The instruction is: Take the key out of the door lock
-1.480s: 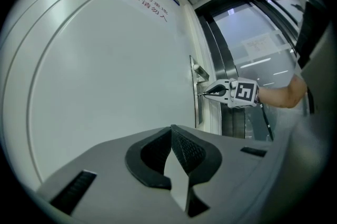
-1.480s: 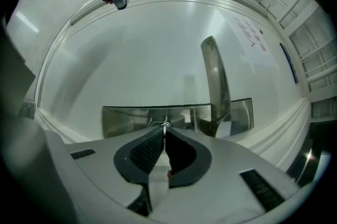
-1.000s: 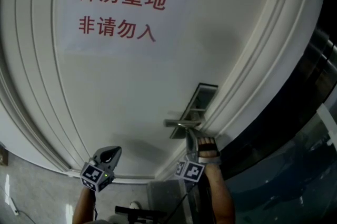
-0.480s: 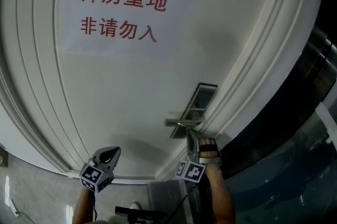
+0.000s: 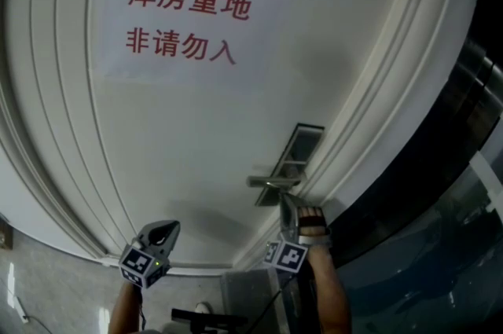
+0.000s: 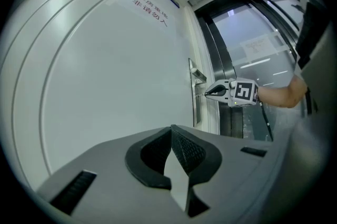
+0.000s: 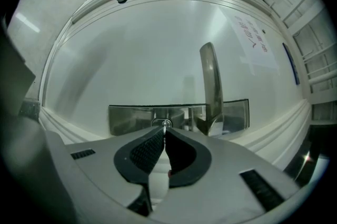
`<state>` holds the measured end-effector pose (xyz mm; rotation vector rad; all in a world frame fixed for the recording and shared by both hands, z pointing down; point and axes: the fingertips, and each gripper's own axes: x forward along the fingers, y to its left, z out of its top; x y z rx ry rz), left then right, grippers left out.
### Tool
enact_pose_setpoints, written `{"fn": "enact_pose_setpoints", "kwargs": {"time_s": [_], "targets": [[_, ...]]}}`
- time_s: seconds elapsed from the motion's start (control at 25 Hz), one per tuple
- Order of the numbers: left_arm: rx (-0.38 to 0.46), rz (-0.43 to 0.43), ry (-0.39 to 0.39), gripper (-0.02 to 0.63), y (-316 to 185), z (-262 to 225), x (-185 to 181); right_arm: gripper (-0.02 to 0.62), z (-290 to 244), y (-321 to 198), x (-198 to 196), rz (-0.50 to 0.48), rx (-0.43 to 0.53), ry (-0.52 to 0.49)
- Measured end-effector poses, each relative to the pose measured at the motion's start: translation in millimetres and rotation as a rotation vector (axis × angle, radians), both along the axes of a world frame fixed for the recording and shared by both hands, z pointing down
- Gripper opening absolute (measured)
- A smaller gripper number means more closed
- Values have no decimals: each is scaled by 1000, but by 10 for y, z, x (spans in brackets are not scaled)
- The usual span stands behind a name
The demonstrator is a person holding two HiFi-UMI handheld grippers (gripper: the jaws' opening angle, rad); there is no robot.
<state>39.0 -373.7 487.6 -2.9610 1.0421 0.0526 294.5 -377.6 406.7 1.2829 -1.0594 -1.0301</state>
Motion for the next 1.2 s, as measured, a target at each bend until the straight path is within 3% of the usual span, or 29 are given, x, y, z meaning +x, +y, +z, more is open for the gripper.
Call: {"fn": "enact_pose_setpoints", "kwargs": {"time_s": [0.8,1.2], "targets": [[3,22,-12,9,185,-22,57,20,6,289,-37,-7,8,-25],[14,37,-14,9,242,-54,35,20,-30,512,-94,-26,39,-330]]}}
